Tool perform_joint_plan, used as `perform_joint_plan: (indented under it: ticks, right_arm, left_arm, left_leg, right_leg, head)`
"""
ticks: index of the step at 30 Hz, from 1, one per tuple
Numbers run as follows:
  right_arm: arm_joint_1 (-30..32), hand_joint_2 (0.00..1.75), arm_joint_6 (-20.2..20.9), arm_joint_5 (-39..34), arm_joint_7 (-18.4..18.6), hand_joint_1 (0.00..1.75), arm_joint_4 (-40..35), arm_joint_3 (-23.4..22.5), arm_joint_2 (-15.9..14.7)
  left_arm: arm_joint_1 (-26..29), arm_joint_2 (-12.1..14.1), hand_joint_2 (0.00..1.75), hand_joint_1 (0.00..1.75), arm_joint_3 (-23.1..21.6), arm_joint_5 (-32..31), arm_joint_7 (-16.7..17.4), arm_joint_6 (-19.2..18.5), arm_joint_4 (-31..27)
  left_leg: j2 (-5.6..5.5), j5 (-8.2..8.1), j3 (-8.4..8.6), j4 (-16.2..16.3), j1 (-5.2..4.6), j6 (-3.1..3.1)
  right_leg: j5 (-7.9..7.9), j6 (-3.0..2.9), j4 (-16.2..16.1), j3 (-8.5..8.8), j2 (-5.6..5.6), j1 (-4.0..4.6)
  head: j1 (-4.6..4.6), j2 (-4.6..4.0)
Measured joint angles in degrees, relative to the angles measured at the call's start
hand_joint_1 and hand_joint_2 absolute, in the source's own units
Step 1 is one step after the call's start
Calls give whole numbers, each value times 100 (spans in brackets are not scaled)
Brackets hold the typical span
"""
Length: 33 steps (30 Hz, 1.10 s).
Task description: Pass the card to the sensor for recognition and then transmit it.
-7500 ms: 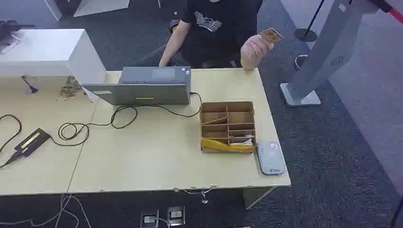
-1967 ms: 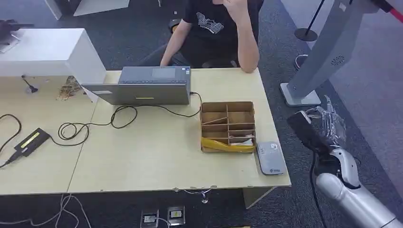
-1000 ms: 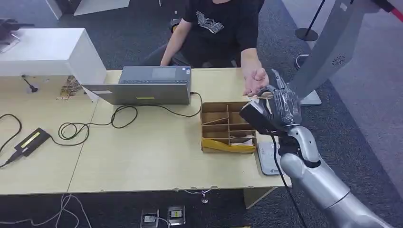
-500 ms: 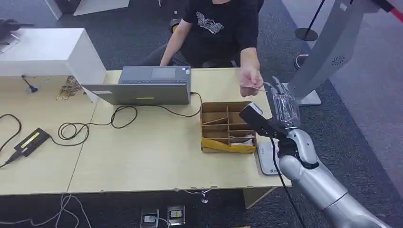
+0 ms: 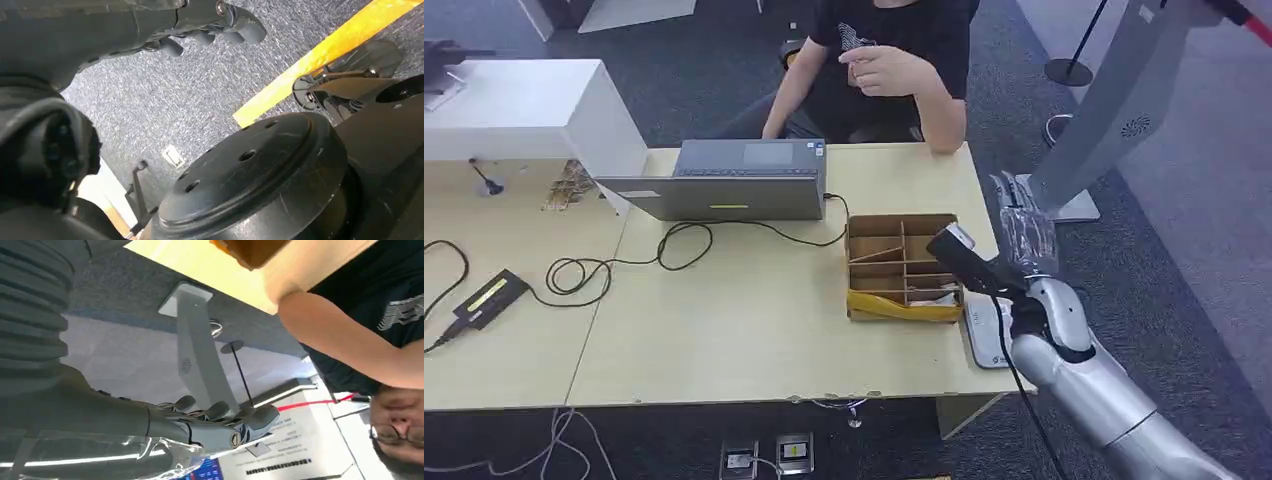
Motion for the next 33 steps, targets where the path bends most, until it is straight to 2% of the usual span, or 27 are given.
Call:
perform_joint_plan:
  ticks: [8,14,21,26,33]
  right_arm:
    - [83,175,940,282,518,0,-627,96,-350]
    - [126,175,1405,402,653,0,-1075,208,-540]
    - [164,175,1475,448,697,0,-1250,376,-608]
    - [234,175,1412,319,537,0,-1206,479,-608]
    - [307,175,1108,262,330,0,-995,675,-592]
  left_arm:
    - [14,7,0,0,4,24,0,0,4]
    - [43,7,0,0,11,87,0,0,4]
    - [67,7,0,0,39,109,-2,0,4]
    - [66,7,0,0,57,98,-2,0,4]
    - [66,7,0,0,114,83,-2,0,4]
  left_leg:
    - [4,0,1,0,0,0]
    - [5,-1,1,0,0,0]
    - [4,0,0,0,0,0]
    - [4,-1,-1,0,0,0]
    - [3,-1,-2,-1,0,0]
  right_leg:
    - [0,0,0,-1,4,0]
    - [0,0,0,-1,5,0]
    - [0,0,0,0,5,0]
    - [0,0,0,-1,4,0]
    - [0,0,0,0,4,0]
  head:
    - [0,0]
    - [0,0]
    - [2,0]
    - [0,0]
    - [2,0]
